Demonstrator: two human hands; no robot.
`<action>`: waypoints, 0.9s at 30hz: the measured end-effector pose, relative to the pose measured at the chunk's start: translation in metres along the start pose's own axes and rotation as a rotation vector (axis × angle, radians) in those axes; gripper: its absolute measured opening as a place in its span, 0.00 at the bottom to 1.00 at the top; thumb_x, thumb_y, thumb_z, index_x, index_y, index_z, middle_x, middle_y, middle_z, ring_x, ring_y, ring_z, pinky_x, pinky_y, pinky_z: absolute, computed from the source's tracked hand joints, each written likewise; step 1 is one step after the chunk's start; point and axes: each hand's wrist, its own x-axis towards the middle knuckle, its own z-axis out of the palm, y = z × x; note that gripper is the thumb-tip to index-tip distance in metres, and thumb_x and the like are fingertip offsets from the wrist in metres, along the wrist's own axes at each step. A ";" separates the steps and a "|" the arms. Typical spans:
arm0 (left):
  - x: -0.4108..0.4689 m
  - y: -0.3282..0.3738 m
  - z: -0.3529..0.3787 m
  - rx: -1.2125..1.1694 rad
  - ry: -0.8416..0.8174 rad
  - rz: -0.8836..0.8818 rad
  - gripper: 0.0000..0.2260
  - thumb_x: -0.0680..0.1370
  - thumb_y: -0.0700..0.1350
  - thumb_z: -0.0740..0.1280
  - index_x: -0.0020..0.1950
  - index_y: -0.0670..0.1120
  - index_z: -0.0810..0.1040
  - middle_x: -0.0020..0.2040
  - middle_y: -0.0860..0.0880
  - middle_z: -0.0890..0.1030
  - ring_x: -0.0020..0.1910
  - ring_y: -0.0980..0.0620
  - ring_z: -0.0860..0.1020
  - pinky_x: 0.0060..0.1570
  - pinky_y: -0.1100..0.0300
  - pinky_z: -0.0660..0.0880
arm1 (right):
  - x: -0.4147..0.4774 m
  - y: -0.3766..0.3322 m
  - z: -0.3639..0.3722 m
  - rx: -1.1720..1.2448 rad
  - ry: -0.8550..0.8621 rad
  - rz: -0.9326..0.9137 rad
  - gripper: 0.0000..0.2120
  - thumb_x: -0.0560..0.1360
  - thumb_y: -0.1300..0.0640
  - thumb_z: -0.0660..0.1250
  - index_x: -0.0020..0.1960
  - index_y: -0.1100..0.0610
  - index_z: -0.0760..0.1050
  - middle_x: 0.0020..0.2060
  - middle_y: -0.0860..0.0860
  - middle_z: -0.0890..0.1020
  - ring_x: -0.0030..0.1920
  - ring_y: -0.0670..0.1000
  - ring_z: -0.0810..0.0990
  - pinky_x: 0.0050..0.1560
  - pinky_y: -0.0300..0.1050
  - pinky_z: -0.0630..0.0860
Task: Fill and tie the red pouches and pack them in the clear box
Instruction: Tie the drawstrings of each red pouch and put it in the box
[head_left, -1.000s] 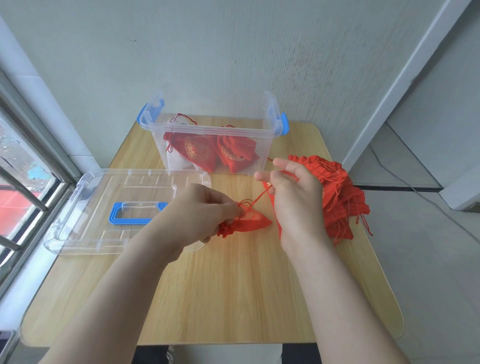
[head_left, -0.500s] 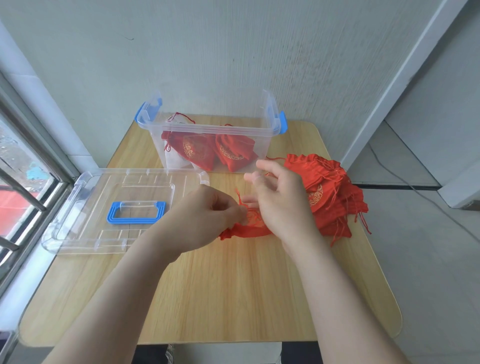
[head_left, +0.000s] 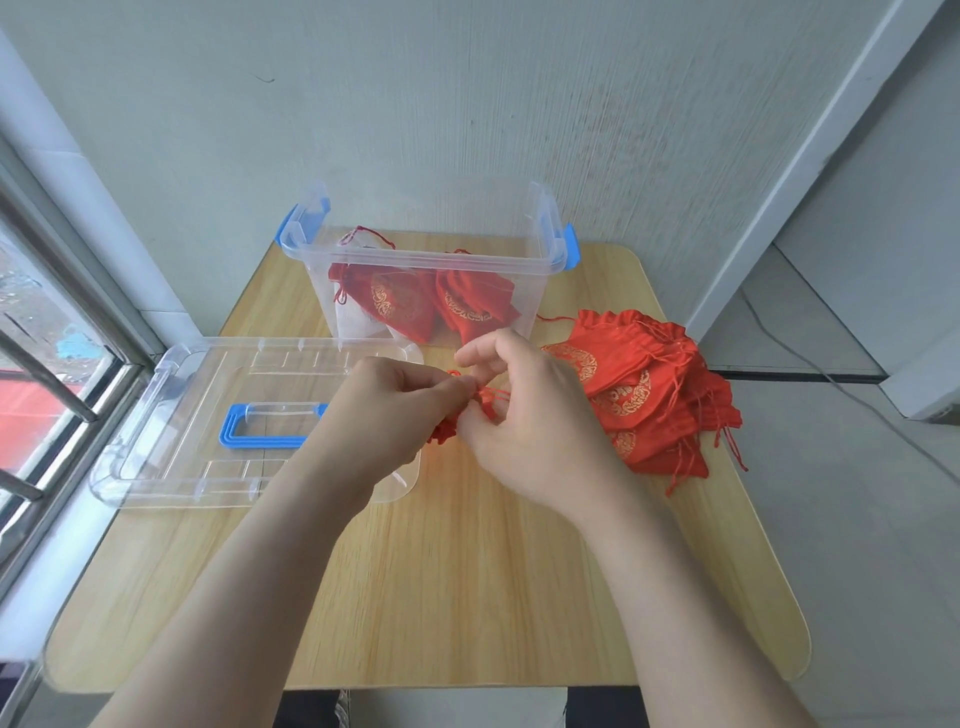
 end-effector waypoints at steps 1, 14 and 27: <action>0.000 0.000 -0.001 -0.009 0.003 -0.004 0.13 0.81 0.51 0.71 0.42 0.46 0.89 0.30 0.51 0.77 0.28 0.56 0.71 0.30 0.64 0.68 | 0.001 0.000 0.000 -0.010 0.020 -0.008 0.13 0.74 0.59 0.73 0.57 0.50 0.81 0.48 0.41 0.83 0.47 0.42 0.82 0.50 0.42 0.82; 0.003 0.002 0.001 0.036 -0.094 -0.100 0.13 0.82 0.46 0.68 0.44 0.44 0.89 0.33 0.53 0.82 0.26 0.59 0.72 0.37 0.55 0.72 | 0.001 0.000 -0.003 -0.192 0.059 -0.092 0.08 0.73 0.61 0.79 0.48 0.49 0.90 0.32 0.36 0.75 0.38 0.36 0.76 0.40 0.29 0.70; 0.004 -0.006 -0.002 0.076 0.044 -0.063 0.09 0.74 0.36 0.73 0.52 0.45 0.86 0.39 0.45 0.87 0.35 0.56 0.82 0.39 0.65 0.78 | -0.008 -0.011 0.009 -0.429 -0.062 -0.090 0.15 0.78 0.67 0.69 0.53 0.49 0.87 0.44 0.49 0.74 0.46 0.52 0.77 0.41 0.41 0.66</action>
